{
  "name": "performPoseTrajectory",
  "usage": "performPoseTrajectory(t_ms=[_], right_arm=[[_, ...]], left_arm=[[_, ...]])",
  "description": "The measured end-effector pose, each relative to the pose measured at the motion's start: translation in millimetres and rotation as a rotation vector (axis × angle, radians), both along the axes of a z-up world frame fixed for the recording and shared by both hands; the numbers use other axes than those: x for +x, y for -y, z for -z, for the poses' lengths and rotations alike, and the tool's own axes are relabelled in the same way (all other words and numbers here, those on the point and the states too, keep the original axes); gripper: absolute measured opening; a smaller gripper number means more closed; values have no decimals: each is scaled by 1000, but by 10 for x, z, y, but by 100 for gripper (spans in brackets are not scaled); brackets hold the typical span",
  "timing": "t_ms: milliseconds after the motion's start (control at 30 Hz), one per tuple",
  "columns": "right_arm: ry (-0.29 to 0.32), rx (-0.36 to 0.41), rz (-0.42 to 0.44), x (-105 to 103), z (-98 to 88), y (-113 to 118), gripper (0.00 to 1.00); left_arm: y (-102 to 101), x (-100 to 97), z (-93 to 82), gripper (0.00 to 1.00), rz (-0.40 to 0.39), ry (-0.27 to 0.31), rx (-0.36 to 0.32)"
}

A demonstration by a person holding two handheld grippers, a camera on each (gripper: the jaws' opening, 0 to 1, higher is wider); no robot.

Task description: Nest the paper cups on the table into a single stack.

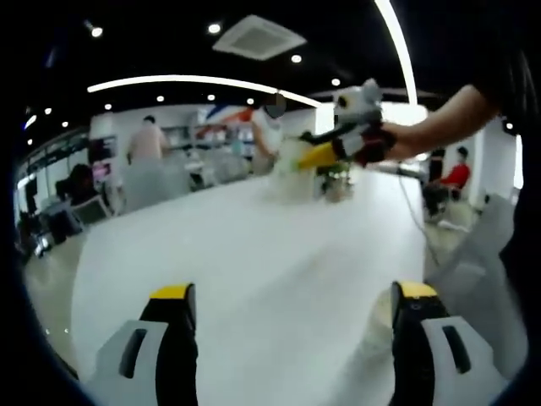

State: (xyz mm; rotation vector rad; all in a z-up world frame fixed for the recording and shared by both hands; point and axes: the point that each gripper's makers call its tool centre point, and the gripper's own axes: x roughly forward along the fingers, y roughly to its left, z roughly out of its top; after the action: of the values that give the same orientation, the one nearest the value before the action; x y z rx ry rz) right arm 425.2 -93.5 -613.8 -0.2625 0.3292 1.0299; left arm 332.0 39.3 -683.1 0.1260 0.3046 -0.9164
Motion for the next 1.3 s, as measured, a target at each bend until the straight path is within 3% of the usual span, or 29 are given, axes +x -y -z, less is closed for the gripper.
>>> performPoseTrajectory(t_ms=[367, 600, 1000, 1300], right_arm=[[-12, 34, -1, -382, -140, 0, 35], [-9, 51, -8, -607, -137, -60, 35], [-13, 77, -17, -709, -93, -255, 35], [-20, 100, -40, -735, -104, -428, 35]], left_arm=[[24, -51, -55, 94, 31, 3, -3], [30, -96, -49, 93, 42, -11, -17], [143, -263, -78, 90, 112, -44, -55], [277, -293, -242, 83, 151, -53, -105]])
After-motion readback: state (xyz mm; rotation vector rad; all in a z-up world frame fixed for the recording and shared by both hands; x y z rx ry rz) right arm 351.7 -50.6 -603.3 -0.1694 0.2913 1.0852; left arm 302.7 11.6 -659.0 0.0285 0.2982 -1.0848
